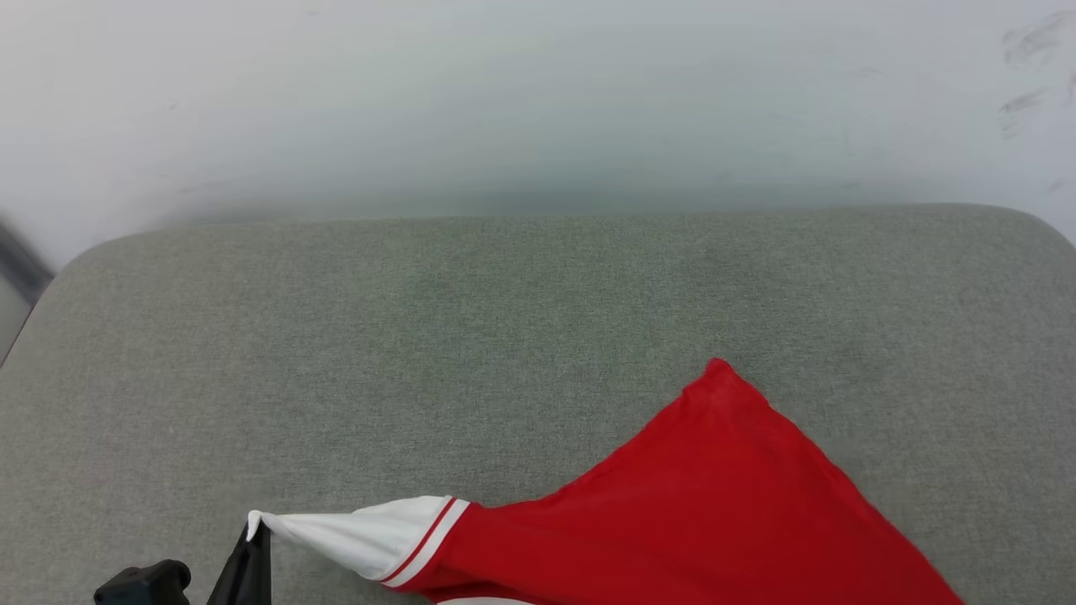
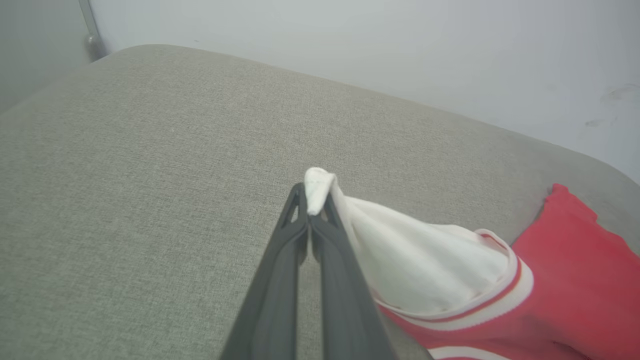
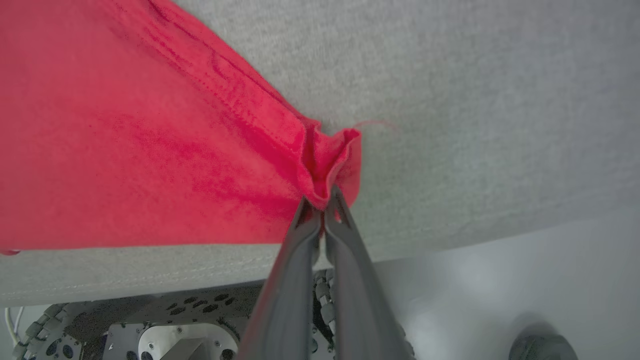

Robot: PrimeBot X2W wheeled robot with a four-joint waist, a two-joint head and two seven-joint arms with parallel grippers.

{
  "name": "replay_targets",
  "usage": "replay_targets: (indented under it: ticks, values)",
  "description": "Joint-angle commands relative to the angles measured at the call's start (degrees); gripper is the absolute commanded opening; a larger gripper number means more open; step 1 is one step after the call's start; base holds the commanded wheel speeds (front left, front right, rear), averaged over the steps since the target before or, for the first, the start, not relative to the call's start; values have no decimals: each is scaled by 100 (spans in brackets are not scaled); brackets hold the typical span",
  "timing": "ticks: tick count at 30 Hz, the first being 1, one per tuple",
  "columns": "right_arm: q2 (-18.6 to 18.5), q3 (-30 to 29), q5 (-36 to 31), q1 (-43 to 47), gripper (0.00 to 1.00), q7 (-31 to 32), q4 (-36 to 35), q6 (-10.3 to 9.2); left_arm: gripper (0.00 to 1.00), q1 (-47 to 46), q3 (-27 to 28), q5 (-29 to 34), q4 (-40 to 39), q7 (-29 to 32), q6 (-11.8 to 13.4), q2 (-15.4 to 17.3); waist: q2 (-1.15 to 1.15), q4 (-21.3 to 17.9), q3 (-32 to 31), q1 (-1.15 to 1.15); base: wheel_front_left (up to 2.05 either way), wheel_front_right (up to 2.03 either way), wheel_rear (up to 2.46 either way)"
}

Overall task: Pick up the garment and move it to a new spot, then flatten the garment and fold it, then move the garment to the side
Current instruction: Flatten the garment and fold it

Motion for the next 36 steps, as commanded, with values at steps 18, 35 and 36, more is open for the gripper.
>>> replay_targets:
  ticks: [18, 35, 36]
  values:
    - [706, 354, 66, -386, 100, -3518, -270, -3, 0, -335, -221, 65, -147, 64, -77, 9, 0, 108, 301, 2, 0, 0, 0]
    - [-810, 2847, 731, -4038, 100, -271, 1252, -3, 0, -1442, -599, 329, -298, -187, -321, -190, 0, 658, 1584, 2, 0, 0, 0]
    - [-869, 2957, 737, -4147, 100, -131, 1265, -3, 0, -1497, -617, 336, -295, -213, -342, -210, 0, 690, 1639, 2, 0, 0, 0]
